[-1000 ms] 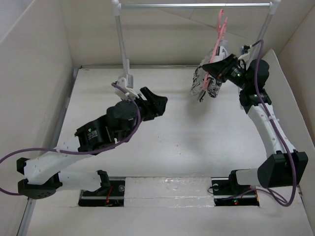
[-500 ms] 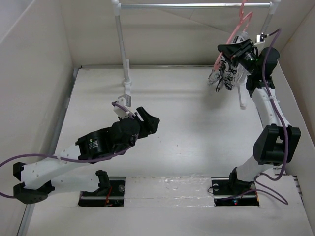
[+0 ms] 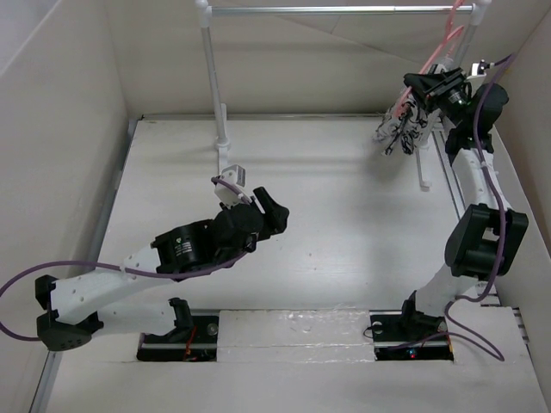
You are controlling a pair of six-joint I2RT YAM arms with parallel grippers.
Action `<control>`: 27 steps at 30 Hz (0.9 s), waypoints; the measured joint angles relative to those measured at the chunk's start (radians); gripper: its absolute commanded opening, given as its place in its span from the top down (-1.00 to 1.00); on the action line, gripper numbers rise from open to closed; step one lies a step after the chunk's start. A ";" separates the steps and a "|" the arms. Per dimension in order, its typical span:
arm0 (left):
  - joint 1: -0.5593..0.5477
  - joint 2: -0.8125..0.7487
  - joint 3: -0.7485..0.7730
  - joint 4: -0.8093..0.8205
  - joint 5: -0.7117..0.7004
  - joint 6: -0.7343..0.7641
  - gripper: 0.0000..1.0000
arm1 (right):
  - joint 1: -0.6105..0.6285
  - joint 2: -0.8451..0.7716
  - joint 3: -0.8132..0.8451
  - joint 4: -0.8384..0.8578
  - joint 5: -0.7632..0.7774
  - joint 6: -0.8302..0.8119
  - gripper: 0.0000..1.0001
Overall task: Place the trousers on the hanger
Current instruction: Place the hanger at the clothesline.
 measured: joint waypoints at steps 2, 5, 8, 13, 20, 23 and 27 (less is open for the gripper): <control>0.000 0.016 0.000 -0.002 0.004 0.000 -0.09 | -0.018 0.025 0.023 0.000 -0.011 0.002 1.00; 0.000 0.020 0.000 0.000 0.009 -0.003 -0.09 | -0.039 0.065 0.062 -0.004 -0.029 0.005 1.00; 0.000 0.018 0.000 0.005 0.009 -0.005 -0.09 | -0.050 0.107 0.098 -0.008 -0.043 0.004 1.00; 0.000 0.020 0.000 0.006 0.012 -0.007 -0.14 | -0.051 0.129 0.124 -0.027 -0.048 -0.024 0.69; 0.000 0.020 0.000 0.003 0.010 -0.008 -0.47 | -0.073 0.102 0.122 -0.060 -0.070 -0.128 -1.00; 0.003 0.010 0.000 0.002 0.011 -0.007 -0.60 | -0.108 0.045 0.120 -0.077 -0.083 -0.196 -1.00; 0.012 -0.018 0.000 0.003 0.011 0.003 -0.98 | -0.160 -0.011 0.120 -0.103 -0.113 -0.251 -1.00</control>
